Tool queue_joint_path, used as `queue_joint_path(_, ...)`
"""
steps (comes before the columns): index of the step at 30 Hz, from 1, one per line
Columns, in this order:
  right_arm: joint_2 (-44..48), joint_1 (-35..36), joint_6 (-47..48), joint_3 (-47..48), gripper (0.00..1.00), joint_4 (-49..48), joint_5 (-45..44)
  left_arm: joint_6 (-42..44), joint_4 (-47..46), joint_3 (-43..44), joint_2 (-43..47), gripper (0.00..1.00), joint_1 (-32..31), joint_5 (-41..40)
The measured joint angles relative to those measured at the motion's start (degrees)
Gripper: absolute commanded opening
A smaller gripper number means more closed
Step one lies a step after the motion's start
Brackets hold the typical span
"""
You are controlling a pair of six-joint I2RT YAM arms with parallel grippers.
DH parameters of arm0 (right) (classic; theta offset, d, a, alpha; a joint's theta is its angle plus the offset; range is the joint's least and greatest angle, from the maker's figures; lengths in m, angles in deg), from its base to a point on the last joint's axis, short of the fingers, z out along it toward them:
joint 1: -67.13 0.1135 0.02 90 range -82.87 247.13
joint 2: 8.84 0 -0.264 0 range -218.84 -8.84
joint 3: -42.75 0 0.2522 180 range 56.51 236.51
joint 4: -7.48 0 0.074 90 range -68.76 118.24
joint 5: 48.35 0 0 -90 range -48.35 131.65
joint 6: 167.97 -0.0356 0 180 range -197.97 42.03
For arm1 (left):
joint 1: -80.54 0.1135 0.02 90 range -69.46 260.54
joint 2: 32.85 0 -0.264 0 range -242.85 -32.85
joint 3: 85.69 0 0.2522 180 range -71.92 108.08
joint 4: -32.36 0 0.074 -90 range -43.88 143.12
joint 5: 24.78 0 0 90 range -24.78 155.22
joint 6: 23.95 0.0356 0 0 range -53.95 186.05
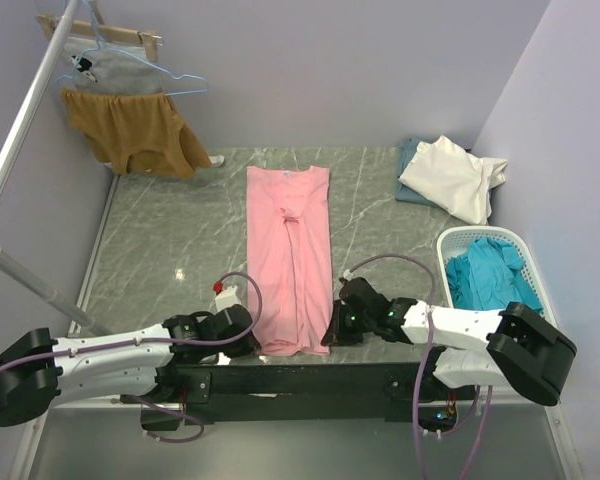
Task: Fold and stack the t-shirts
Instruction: Grab the bottom of the folded rectangular tshirt with both arms, then fold the folded rectangular tshirt in 1/3 of the way
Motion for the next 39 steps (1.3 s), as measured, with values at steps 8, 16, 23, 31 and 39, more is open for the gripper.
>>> queue_joint_path(8, 4.33, 0.20, 1.70, 0.94, 0.00, 5.88, -2.99, 2.19, 7.87, 5.60, -0.59, 0.01, 0.00, -1.88)
queue_joint_path(16, 7.19, -0.44, 5.81, 8.55, 0.00, 10.88, -5.75, 5.25, 13.07, 16.96, -1.51, 0.01, 0.02, -8.46)
queue_joint_path(23, 2.58, -7.74, 12.24, 17.07, 0.00, 12.98, -6.45, 10.84, 12.85, 23.10, -9.31, 0.01, 4.26, -13.03)
queue_joint_path(31, -11.67, -16.96, 20.06, 28.41, 0.00, 13.55, -4.79, 22.71, 4.11, 25.44, -16.61, 0.01, 20.79, -11.04)
queue_joint_path(39, -27.71, -21.79, 25.53, 41.44, 0.00, 13.64, -1.77, 33.14, -4.74, 35.01, -33.75, 0.01, 30.69, -4.79)
